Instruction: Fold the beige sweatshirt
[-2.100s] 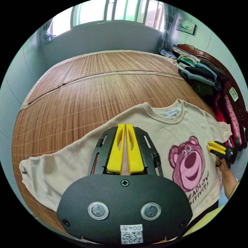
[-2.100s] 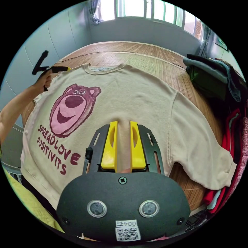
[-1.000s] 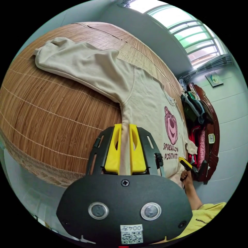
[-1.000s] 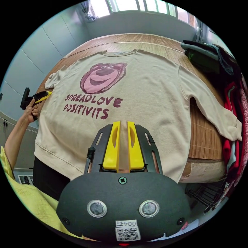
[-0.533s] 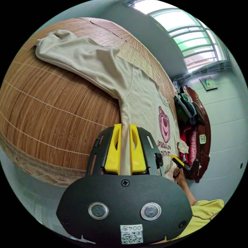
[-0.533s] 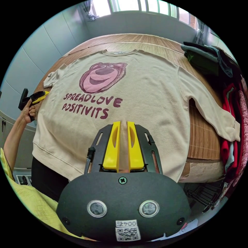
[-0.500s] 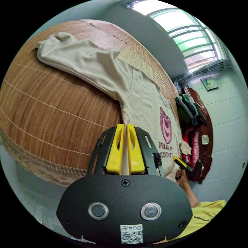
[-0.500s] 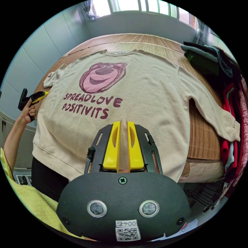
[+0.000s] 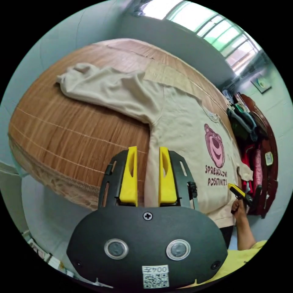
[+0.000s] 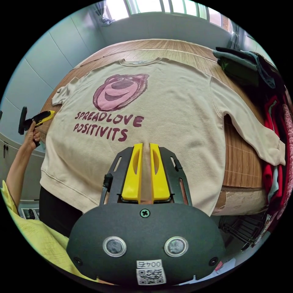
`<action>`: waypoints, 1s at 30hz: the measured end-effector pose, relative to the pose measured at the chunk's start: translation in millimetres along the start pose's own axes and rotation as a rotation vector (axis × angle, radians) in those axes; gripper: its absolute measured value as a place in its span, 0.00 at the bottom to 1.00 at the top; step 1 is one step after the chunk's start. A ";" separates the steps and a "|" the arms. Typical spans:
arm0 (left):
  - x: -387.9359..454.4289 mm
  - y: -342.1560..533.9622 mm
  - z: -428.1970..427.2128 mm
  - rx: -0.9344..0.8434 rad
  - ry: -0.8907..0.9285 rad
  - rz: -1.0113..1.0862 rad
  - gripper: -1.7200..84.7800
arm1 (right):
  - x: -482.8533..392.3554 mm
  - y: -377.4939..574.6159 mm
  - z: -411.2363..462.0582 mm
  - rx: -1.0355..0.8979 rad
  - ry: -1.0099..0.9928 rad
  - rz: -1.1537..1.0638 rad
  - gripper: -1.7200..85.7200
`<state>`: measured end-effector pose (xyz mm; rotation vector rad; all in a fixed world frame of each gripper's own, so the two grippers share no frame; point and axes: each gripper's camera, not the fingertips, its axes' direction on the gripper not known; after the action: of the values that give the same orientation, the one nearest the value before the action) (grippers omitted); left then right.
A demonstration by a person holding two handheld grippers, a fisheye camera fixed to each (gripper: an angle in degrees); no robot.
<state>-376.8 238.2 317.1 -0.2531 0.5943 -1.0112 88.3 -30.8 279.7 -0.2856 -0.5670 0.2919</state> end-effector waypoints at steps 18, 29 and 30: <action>123.6 79.3 82.5 -0.021 0.304 0.164 0.03 | 157.7 -8.9 -66.2 0.145 -0.121 0.235 0.09; 146.6 101.4 79.6 0.021 0.218 0.216 0.03 | 199.2 -43.8 -27.7 0.092 -0.180 0.315 0.09; 147.0 102.2 79.6 0.021 0.218 0.216 0.03 | 197.3 -45.2 -26.3 0.086 -0.170 0.310 0.09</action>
<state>-200.2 160.4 283.5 -0.0579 0.7907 -0.8408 270.5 -8.8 369.0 -0.2663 -0.6765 0.6433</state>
